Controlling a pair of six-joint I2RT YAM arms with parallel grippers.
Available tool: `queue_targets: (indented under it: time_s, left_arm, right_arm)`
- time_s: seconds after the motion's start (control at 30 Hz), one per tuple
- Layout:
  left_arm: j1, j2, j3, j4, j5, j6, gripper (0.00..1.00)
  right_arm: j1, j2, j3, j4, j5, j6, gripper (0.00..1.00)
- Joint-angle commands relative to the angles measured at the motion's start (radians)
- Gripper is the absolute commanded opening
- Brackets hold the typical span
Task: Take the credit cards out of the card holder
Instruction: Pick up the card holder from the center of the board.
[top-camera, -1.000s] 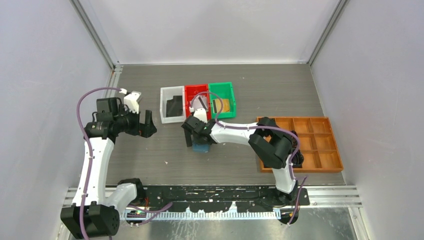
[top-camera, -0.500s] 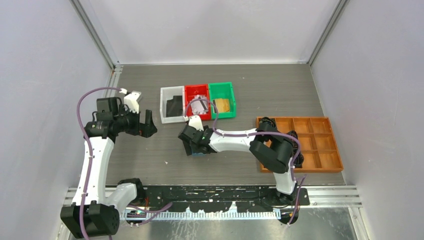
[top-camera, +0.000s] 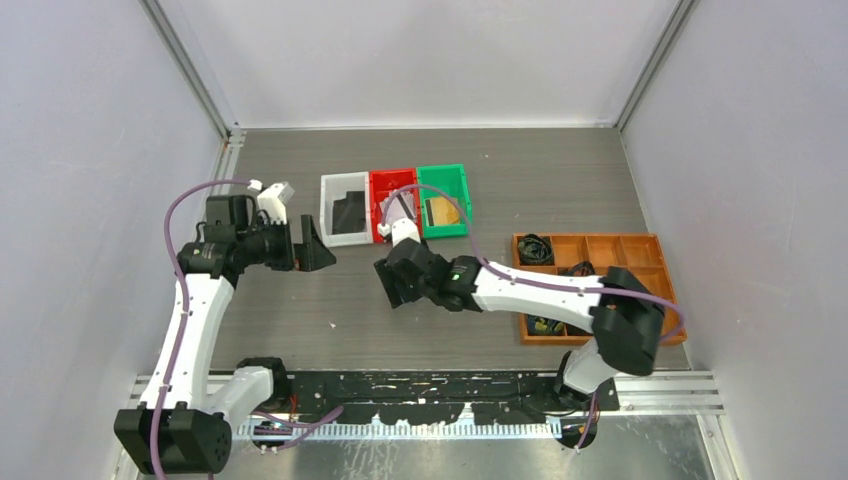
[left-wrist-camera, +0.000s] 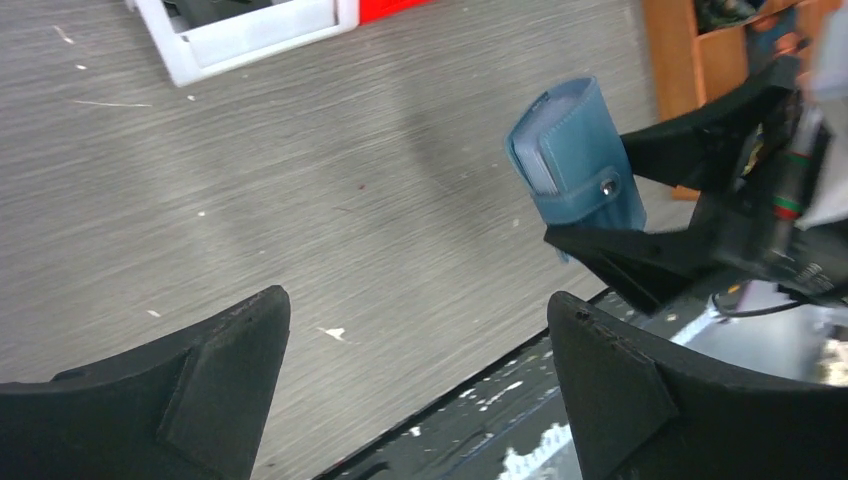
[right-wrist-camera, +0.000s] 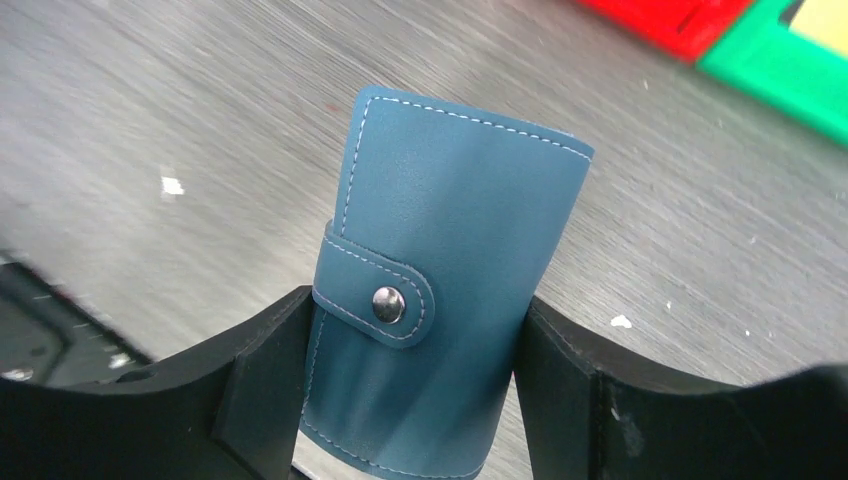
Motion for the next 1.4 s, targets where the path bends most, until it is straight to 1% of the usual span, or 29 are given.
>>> queue_targets:
  time_s: [0.0,0.1,0.2,0.33,0.43,0.57,0.73,0.77,0.87,0.9,0.97,1.07,1.13,1.2,1.23,1.27,1.3,1.37]
  left_arm:
    - [-0.001,0.006,0.033,0.074,0.107,-0.17,1.0]
    - [-0.001,0.018,0.054,0.092,0.175,-0.261,1.0]
    - [-0.001,0.013,0.056,0.12,0.232,-0.341,1.0]
    - [-0.001,-0.019,0.032,0.183,0.29,-0.42,1.0]
    - [-0.001,-0.052,0.019,0.252,0.386,-0.462,1.0]
    - [-0.001,-0.074,0.036,0.254,0.38,-0.484,0.99]
    - [-0.001,-0.066,0.046,0.213,0.41,-0.492,0.69]
    - [-0.001,-0.068,0.044,0.209,0.417,-0.492,0.61]
    - [-0.001,-0.074,0.046,0.188,0.45,-0.478,0.42]
    - [-0.001,-0.077,0.047,0.184,0.466,-0.473,0.35]
    - [-0.001,-0.078,0.06,0.162,0.486,-0.454,0.23]
    - [-0.001,-0.077,0.093,0.129,0.511,-0.422,0.09]
    - [-0.001,-0.08,0.106,0.13,0.512,-0.411,0.02]
    - [-0.001,-0.084,0.117,0.144,0.506,-0.411,0.0]
    - [-0.001,-0.086,0.124,0.152,0.5,-0.412,0.0]
    - [-0.001,-0.088,0.135,0.156,0.497,-0.412,0.0]
    - [-0.001,-0.088,0.151,0.158,0.497,-0.414,0.0]
    - [-0.001,-0.089,0.167,0.171,0.507,-0.43,0.0]
  right_arm:
    - [0.016,-0.123,0.079,0.1,-0.094,-0.081,0.66]
    - [0.028,-0.148,0.126,0.111,-0.136,-0.096,0.67]
    - [0.047,-0.147,0.182,0.103,-0.145,-0.111,0.68]
    - [0.078,-0.134,0.247,0.097,-0.16,-0.137,0.67]
    - [0.102,-0.119,0.29,0.098,-0.157,-0.166,0.67]
    - [0.122,-0.118,0.32,0.106,-0.141,-0.184,0.66]
    - [0.126,-0.104,0.359,0.093,-0.13,-0.206,0.66]
    - [0.126,-0.099,0.365,0.094,-0.13,-0.211,0.66]
    - [0.126,-0.089,0.379,0.091,-0.126,-0.222,0.67]
    - [0.127,-0.088,0.38,0.09,-0.124,-0.223,0.68]
    - [0.126,-0.09,0.377,0.089,-0.114,-0.217,0.75]
    - [0.116,-0.12,0.352,0.103,-0.126,-0.163,0.85]
    - [0.082,-0.144,0.326,0.107,-0.218,-0.087,0.93]
    - [0.004,-0.173,0.269,0.146,-0.42,0.068,0.96]
    - [-0.038,-0.195,0.214,0.204,-0.571,0.154,0.97]
    - [-0.079,-0.218,0.151,0.29,-0.669,0.244,0.98]
    - [-0.111,-0.242,0.076,0.406,-0.744,0.328,0.99]
    - [-0.146,-0.291,-0.038,0.587,-0.817,0.44,1.0]
